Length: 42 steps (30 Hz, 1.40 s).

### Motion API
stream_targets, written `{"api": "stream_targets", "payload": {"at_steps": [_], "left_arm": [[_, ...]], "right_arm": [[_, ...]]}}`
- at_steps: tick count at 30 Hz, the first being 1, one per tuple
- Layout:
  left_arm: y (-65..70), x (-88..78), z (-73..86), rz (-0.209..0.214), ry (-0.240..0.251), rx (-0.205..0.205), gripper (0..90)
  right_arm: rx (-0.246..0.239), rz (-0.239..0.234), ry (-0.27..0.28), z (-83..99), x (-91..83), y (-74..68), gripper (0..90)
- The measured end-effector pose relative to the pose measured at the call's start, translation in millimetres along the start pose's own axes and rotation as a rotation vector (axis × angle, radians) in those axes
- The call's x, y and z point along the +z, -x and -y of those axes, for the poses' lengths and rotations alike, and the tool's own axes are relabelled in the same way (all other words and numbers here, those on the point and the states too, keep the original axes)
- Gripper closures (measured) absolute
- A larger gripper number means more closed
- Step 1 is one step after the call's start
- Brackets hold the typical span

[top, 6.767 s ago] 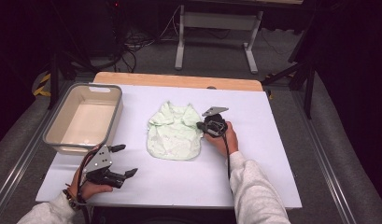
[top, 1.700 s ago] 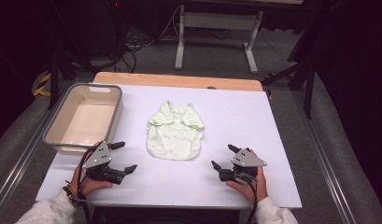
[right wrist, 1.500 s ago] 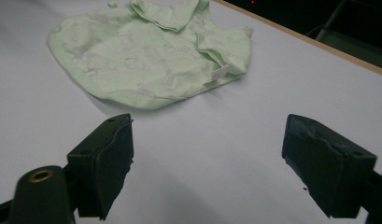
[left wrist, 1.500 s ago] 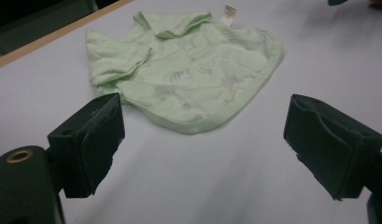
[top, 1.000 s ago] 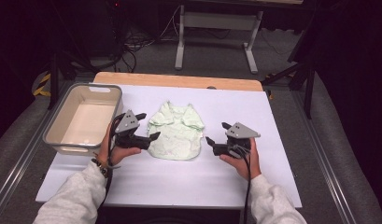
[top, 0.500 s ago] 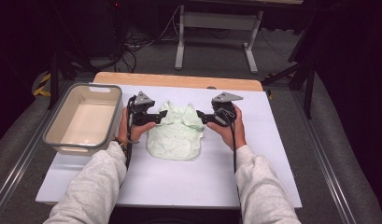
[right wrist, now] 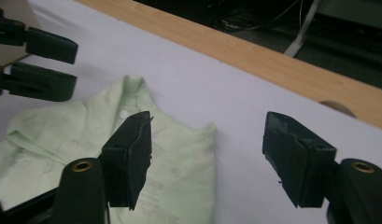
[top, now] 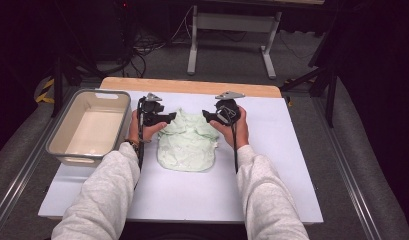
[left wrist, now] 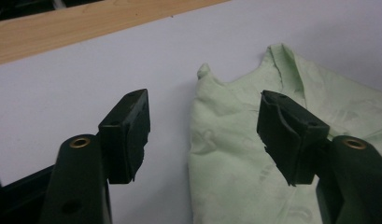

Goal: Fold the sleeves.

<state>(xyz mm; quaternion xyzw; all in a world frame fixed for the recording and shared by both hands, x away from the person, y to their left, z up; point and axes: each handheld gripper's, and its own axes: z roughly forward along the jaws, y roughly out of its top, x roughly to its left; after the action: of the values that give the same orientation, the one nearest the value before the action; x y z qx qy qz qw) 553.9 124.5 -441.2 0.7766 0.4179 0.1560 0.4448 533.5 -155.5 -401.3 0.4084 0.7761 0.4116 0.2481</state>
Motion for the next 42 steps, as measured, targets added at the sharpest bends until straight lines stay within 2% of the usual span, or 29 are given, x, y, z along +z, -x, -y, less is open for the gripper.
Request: {"api": "stream_targets", "payload": {"at_steps": [3, 6, 9, 11, 17, 20, 25, 27, 29, 33, 35, 36, 42], "left_arm": [[-1.3, 5.8, -3.6, 0.001, -0.02, 0.012, 38.7], [0.3, 12.7, -5.9, -0.005, -0.046, 0.019, 41.4], [3.3, 21.7, -6.4, -0.015, -0.083, 0.051, 46.5], [4.7, 26.4, -6.5, -0.015, -0.102, 0.057, 47.4], [4.7, 33.1, -5.9, -0.021, -0.13, 0.069, 57.4], [3.3, 36.1, -4.0, -0.022, -0.125, 0.063, 62.2], [2.8, 38.7, -2.9, -0.014, -0.144, 0.082, 69.0], [3.4, 39.1, -3.8, -0.02, -0.151, 0.105, 70.6], [4.5, 39.9, -3.0, -0.014, -0.148, 0.101, 72.8], [5.1, 39.4, -2.8, -0.012, -0.149, 0.118, 77.2], [7.5, 39.5, -3.2, -0.012, -0.15, 0.13, 83.8], [8.5, 39.4, -3.6, -0.015, -0.153, 0.14, 85.1], [8.5, 37.3, -3.5, -0.028, -0.135, 0.153, 87.2]], "right_arm": [[0.027, 0.009, -0.021, 5.9, 9.7, 7.5, 35.4], [0.071, -0.001, -0.016, 11.2, 18.5, 10.4, 37.5], [0.052, 0.008, -0.057, 15.4, 28.8, 7.8, 37.5], [0.06, 0.008, -0.056, 17.4, 33.0, 7.5, 37.9], [0.026, -0.004, -0.108, 21.1, 46.0, 2.9, 43.0], [0.028, -0.001, -0.126, 23.4, 50.9, 2.4, 47.3], [0.014, 0.002, -0.136, 24.4, 55.6, -1.0, 55.1], [0.018, -0.002, -0.148, 26.8, 58.5, -1.4, 58.1], [0.027, -0.014, -0.142, 27.2, 58.5, -0.6, 62.1], [0.021, -0.033, -0.143, 26.9, 58.8, -2.8, 72.1], [0.021, -0.036, -0.14, 26.9, 58.8, -2.7, 81.2], [0.026, -0.031, -0.138, 27.3, 58.7, -2.4, 83.1], [0.002, -0.016, -0.125, 26.4, 56.8, -4.6, 88.2]]}}
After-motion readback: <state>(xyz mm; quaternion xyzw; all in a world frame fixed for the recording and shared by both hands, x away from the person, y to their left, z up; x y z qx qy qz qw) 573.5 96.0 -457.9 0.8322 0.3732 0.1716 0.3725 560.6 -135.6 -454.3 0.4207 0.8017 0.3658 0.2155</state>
